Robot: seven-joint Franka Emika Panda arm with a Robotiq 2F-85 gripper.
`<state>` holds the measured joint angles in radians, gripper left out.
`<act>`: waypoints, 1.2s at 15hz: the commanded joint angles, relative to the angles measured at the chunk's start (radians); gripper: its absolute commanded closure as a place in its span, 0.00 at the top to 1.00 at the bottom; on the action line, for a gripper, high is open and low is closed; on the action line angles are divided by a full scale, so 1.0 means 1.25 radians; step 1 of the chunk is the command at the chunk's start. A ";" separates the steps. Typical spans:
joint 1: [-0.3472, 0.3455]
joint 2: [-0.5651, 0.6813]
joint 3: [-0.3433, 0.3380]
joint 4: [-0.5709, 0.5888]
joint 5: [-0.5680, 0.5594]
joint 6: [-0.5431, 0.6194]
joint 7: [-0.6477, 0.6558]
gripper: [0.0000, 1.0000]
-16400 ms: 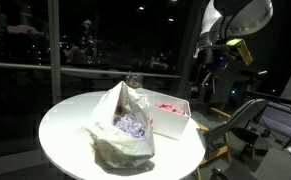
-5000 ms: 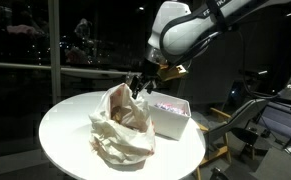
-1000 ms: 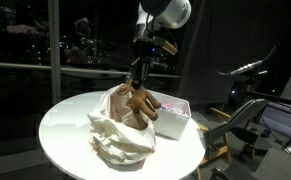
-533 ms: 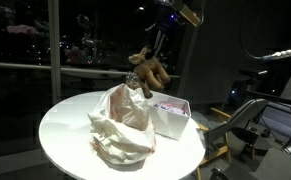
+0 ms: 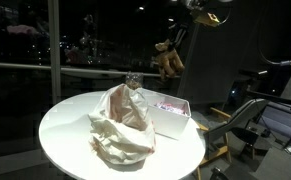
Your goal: Remove the items from the plastic bag and put them inside the white basket
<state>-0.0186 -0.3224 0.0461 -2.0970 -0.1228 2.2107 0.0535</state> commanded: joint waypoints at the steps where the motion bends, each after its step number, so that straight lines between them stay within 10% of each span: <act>1: -0.025 0.053 -0.028 -0.023 -0.034 0.119 -0.001 0.05; 9: -0.034 0.202 -0.068 -0.044 -0.018 0.265 -0.043 0.05; 11: -0.035 0.213 -0.073 -0.047 -0.016 0.262 -0.048 0.34; 18: -0.026 0.153 -0.075 -0.048 0.047 0.216 -0.118 0.75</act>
<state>-0.0642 -0.0743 -0.0466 -2.1609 -0.0972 2.5137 -0.0476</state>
